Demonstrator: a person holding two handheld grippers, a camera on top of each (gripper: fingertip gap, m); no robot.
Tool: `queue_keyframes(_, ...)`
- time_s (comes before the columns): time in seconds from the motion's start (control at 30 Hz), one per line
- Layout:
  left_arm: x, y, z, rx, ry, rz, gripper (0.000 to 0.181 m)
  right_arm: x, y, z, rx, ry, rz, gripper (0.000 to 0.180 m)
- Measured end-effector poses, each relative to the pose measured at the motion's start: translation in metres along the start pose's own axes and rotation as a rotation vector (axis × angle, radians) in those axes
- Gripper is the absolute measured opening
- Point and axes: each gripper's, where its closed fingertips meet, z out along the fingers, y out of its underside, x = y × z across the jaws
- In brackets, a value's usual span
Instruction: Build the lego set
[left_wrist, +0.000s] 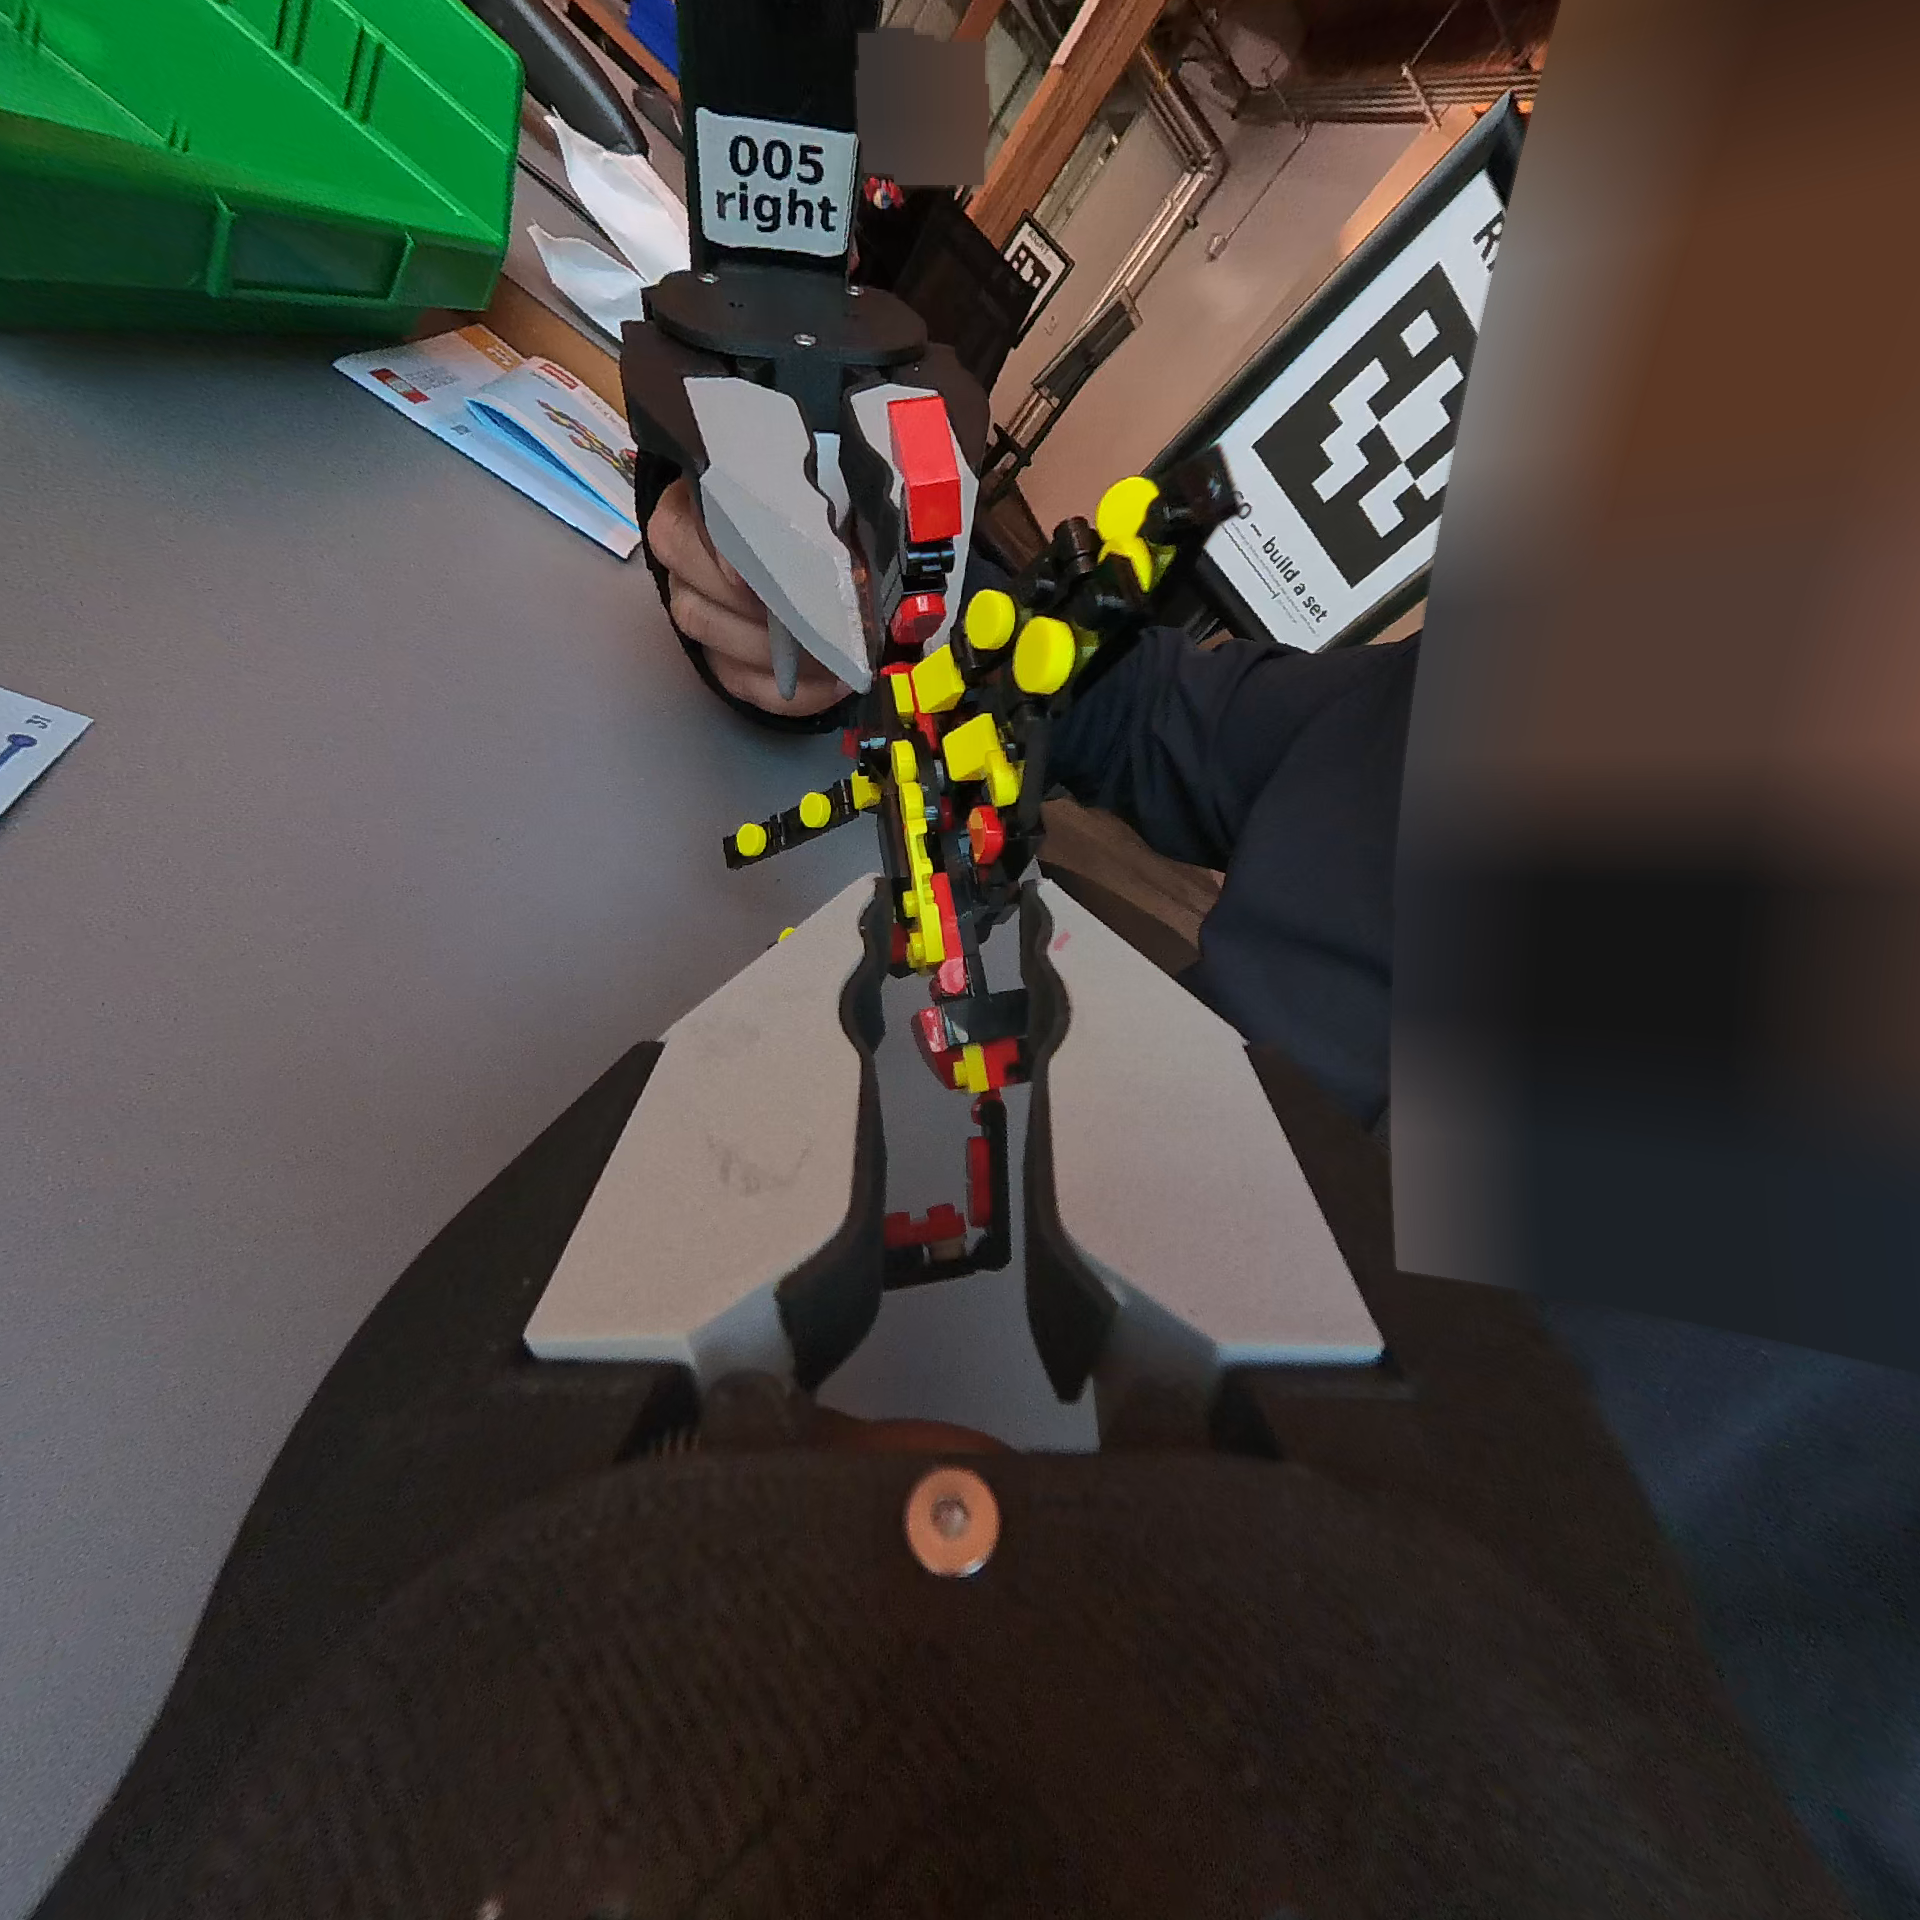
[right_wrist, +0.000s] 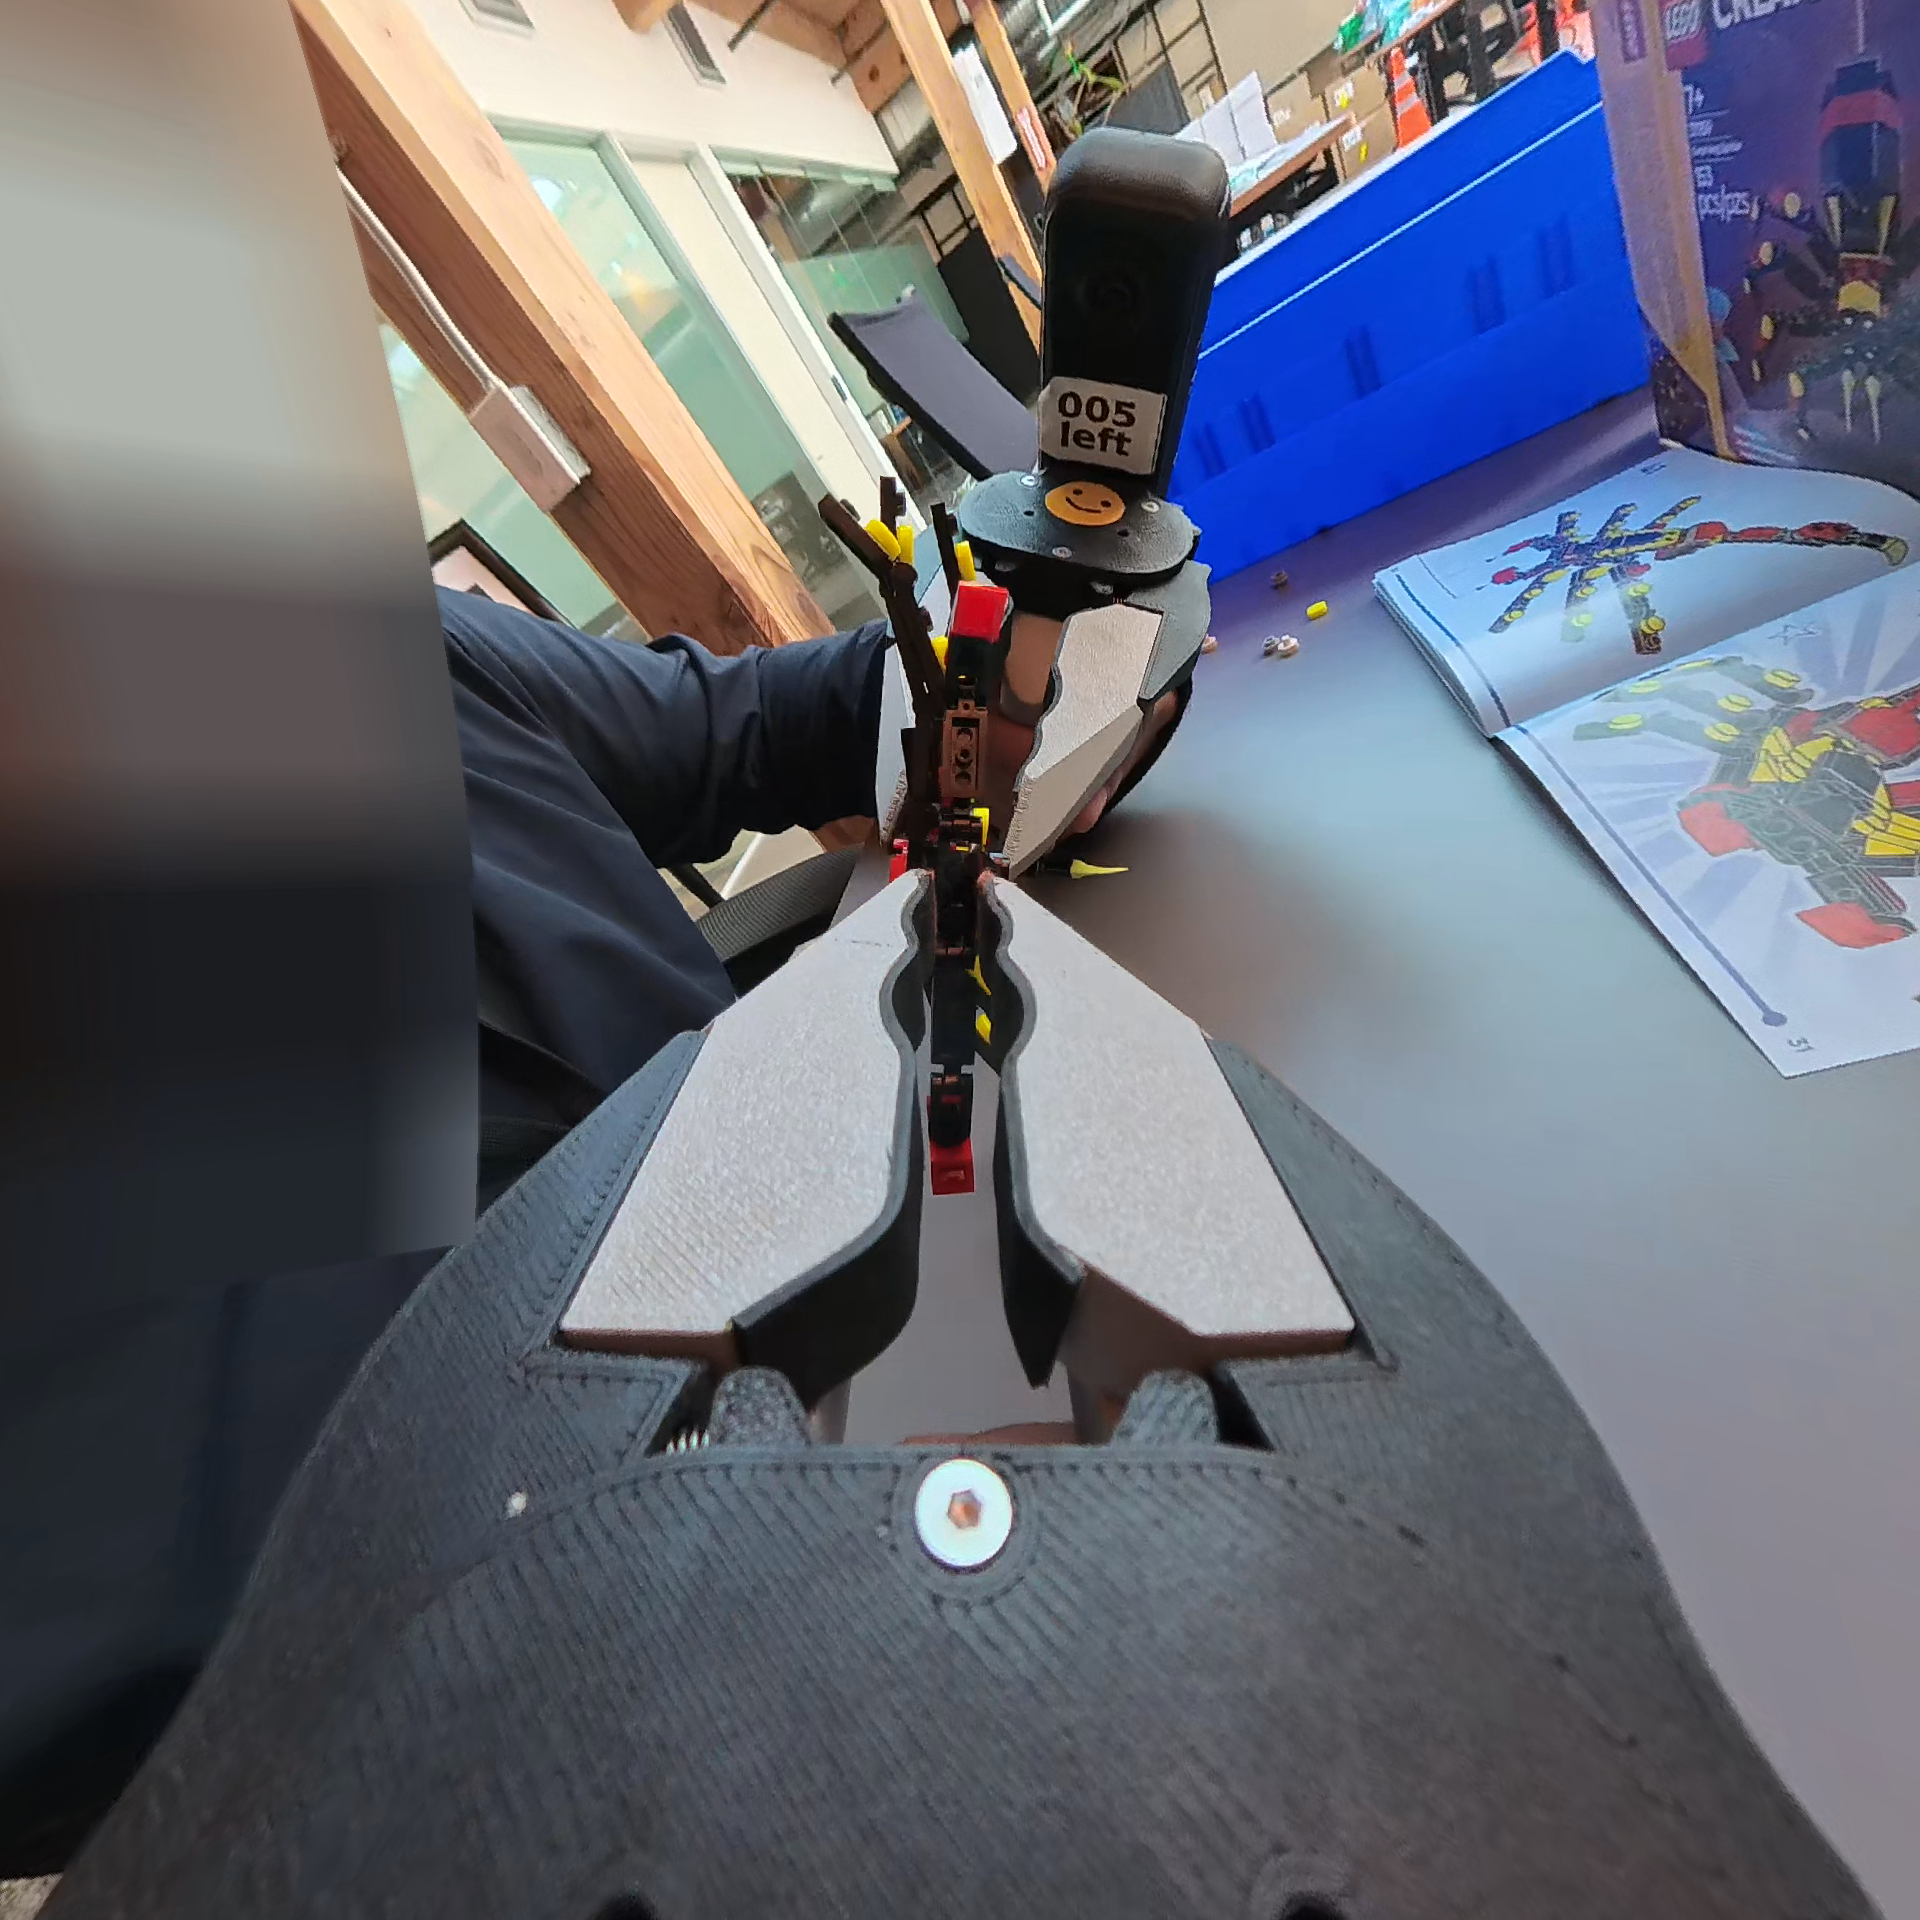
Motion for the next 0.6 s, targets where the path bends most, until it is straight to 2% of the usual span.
queue_keyframes(0.4,0.000,0.008,0.003,-0.040,0.012,-0.015,0.020,-0.001,0.013,0.000,-0.077,-0.001,-0.040,0.004)
queue_keyframes(0.6,-0.002,0.008,0.002,-0.036,0.005,-0.004,0.020,-0.001,0.010,0.000,-0.023,-0.059,0.037,0.004)
